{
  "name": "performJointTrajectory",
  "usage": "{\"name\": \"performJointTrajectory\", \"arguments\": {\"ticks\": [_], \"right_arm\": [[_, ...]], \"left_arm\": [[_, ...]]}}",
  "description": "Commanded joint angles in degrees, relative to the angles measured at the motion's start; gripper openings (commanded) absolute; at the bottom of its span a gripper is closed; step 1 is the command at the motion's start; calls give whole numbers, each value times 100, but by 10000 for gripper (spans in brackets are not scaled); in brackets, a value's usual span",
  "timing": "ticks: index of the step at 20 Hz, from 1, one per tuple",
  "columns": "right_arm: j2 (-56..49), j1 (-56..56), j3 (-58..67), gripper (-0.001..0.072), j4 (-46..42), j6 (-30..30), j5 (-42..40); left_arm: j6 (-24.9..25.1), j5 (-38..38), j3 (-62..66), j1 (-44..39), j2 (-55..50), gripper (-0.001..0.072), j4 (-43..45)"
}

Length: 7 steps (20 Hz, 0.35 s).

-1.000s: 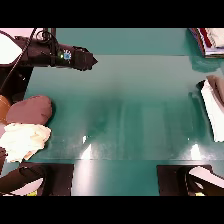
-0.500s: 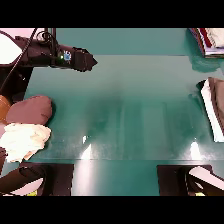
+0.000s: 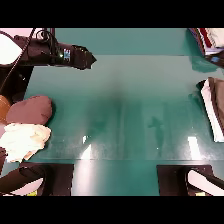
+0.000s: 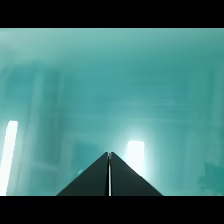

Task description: Fold the shirts.

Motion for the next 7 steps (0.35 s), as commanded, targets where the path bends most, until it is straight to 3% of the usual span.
{"name": "performJointTrajectory", "arguments": {"ticks": [1, 7], "right_arm": [[0, 1123, 94, 16, 85, -133, -234], [2, 1471, 94, 16, 90, -131, -264]], "left_arm": [[-4, 129, 0, -2, -2, 25, 9], [-4, 129, 2, -2, -2, 25, 11]]}}
